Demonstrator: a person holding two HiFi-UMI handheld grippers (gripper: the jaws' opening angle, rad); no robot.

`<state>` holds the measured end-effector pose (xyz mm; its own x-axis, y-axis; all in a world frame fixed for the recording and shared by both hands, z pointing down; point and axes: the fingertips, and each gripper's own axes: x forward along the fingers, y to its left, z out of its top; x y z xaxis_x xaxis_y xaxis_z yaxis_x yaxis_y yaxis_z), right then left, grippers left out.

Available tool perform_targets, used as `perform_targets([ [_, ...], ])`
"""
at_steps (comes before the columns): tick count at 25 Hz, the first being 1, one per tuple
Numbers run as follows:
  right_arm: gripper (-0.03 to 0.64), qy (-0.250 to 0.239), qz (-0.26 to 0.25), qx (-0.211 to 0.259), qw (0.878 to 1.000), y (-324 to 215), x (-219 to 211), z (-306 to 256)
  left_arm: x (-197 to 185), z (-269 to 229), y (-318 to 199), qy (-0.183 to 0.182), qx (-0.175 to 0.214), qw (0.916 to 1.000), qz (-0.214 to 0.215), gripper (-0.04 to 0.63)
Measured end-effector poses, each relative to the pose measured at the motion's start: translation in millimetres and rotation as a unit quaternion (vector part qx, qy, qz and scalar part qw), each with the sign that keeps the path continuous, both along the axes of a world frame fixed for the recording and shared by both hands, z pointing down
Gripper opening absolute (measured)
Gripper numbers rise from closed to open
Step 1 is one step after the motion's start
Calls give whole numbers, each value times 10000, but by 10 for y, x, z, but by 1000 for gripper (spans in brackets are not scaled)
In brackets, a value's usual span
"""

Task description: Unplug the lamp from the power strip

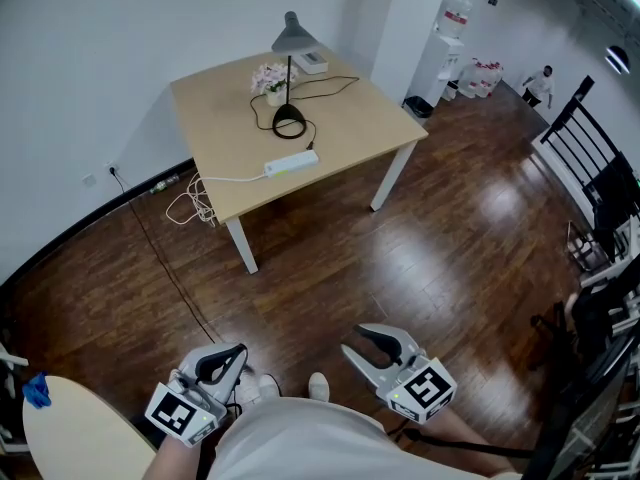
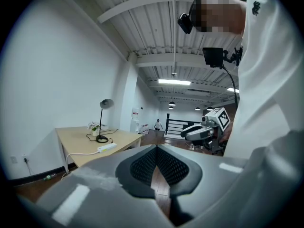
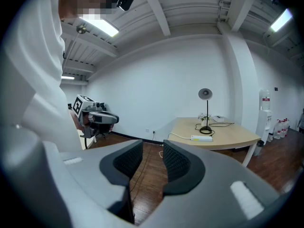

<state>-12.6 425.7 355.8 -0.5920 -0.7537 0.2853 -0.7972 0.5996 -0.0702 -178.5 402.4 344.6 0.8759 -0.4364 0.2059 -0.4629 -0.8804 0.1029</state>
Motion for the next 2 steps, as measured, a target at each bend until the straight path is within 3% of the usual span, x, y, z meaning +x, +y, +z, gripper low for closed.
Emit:
perform_targets([
  [2, 137, 22, -36, -26, 10000, 10, 26, 6, 29, 7, -5, -21, 3, 10000, -9, 6],
])
